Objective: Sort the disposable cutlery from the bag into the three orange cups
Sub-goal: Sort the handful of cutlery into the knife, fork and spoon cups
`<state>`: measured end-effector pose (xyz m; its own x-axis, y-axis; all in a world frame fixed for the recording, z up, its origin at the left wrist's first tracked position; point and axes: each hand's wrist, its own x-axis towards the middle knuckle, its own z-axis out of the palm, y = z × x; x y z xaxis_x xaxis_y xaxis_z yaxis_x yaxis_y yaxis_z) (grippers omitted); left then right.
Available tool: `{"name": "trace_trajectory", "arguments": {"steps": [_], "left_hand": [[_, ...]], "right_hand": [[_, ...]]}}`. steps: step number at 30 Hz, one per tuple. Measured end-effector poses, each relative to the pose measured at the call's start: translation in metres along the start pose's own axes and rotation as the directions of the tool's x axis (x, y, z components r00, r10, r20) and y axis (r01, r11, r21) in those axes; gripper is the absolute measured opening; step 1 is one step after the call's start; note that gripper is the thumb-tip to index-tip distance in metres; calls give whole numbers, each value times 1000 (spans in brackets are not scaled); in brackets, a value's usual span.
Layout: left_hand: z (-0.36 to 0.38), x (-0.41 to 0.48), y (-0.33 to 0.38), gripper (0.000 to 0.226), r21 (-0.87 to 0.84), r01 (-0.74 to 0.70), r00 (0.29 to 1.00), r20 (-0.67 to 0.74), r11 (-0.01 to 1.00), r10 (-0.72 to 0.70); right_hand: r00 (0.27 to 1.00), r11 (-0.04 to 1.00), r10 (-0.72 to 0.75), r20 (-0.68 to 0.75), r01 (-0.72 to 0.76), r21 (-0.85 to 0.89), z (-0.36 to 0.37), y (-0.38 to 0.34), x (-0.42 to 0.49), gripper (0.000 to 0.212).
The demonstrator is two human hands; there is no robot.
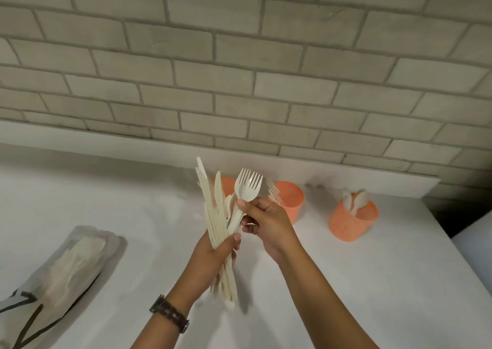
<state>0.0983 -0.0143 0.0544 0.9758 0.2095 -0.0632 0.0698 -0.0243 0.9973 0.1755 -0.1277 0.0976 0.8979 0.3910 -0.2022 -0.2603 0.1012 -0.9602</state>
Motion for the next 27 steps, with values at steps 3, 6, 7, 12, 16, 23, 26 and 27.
{"name": "trace_trajectory", "arguments": {"steps": [3, 6, 7, 12, 16, 23, 26, 27], "left_hand": [[3, 1, 0, 30, -60, 28, 998, 59, 998, -25], [5, 1, -1, 30, -120, 59, 994, 95, 991, -48], [6, 1, -2, 30, -139, 68, 993, 101, 988, -54], [9, 3, -2, 29, -165, 76, 992, 114, 983, -57], [4, 3, -5, 22, -169, 86, 991, 112, 982, -67], [-4, 4, -14, 19, -217, 121, 991, 75, 969, -107], [-5, 7, -9, 23, -275, 132, 990, 77, 952, -115], [-5, 8, -7, 24, -307, 138, 990, 82, 942, -119]], "right_hand": [[999, 998, 31, -23, -29, 61, -7, -4, 2, 11], [999, 989, 37, -38, -32, 145, -16, -10, 4, 13], [999, 988, 36, -40, -30, 152, -18, -12, 5, 13], [999, 989, 27, -37, -21, 147, -23, -17, 11, 12], [997, 976, -7, -74, 23, 216, -32, -24, 23, 8], [928, 942, -198, -315, 269, 200, -62, -60, 47, 12], [830, 932, -360, -426, 335, -136, -80, -66, 60, 4], [803, 910, -407, -436, 318, -264, -86, -65, 65, 9]]}}
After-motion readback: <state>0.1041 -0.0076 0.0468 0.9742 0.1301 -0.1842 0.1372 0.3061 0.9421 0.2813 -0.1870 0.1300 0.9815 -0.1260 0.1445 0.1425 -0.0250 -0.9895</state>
